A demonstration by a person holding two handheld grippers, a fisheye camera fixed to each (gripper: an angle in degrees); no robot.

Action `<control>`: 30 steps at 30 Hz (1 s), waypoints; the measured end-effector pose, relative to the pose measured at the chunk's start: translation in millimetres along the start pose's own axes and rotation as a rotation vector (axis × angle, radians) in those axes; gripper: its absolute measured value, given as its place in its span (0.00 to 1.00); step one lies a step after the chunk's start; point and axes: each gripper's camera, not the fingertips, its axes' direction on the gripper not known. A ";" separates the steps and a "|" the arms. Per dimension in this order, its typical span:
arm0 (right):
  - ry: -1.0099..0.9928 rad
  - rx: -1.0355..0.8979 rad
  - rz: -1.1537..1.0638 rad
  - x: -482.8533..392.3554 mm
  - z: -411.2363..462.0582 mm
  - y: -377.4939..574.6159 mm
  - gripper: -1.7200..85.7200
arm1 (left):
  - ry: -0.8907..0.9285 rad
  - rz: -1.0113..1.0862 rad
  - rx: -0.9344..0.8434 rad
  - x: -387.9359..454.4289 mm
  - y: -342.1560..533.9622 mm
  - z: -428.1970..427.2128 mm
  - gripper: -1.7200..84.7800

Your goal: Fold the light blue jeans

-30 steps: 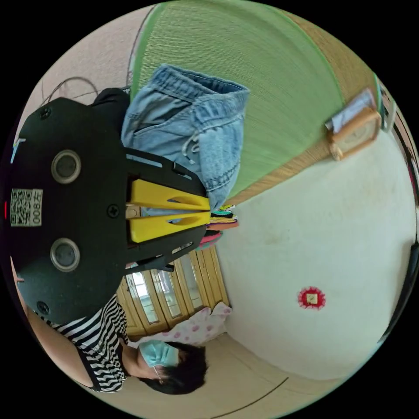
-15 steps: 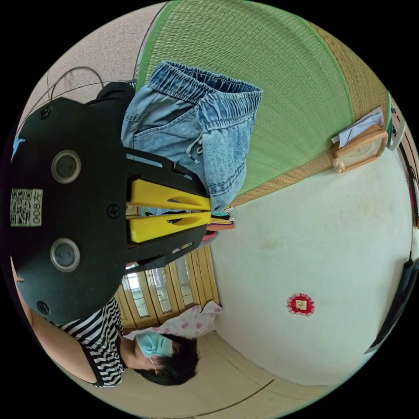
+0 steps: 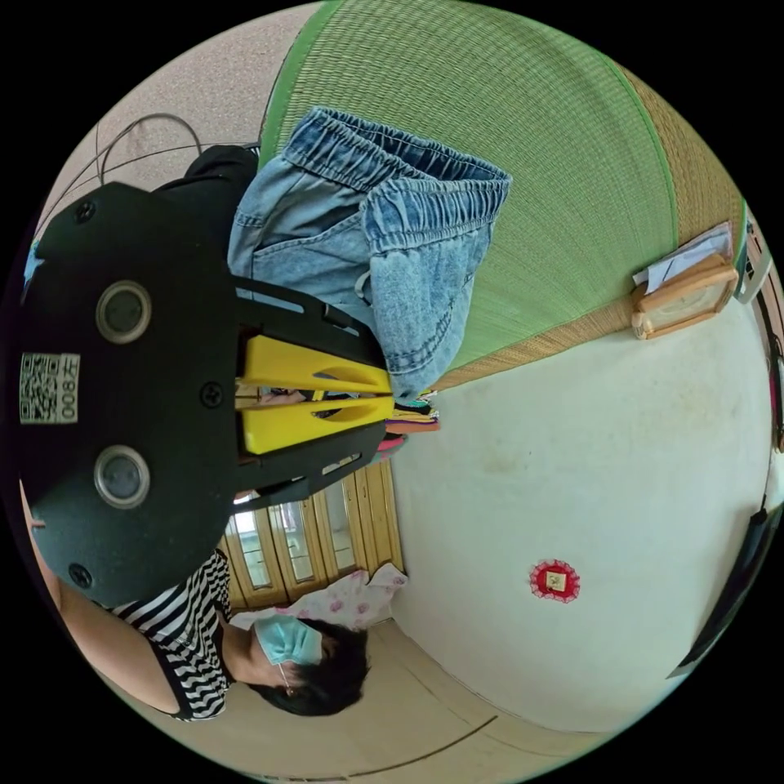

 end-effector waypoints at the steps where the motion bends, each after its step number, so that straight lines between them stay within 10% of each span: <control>1: -0.017 0.043 0.030 7.3 -15.3 9.6 0.05 | -0.003 0.004 0.000 5.4 0.9 -0.9 0.02; 13: -0.264 0.898 0.589 207.4 -271.2 211.4 0.03 | 0.032 0.171 0.170 92.0 -39.8 -12.6 0.02; 22: -0.117 0.589 0.898 367.6 -272.7 100.9 0.04 | -0.214 0.112 0.302 136.2 -133.2 33.8 0.02; 30: -0.204 0.395 0.662 272.8 -119.7 57.2 0.05 | -0.489 0.195 -0.098 148.1 -56.3 59.7 0.03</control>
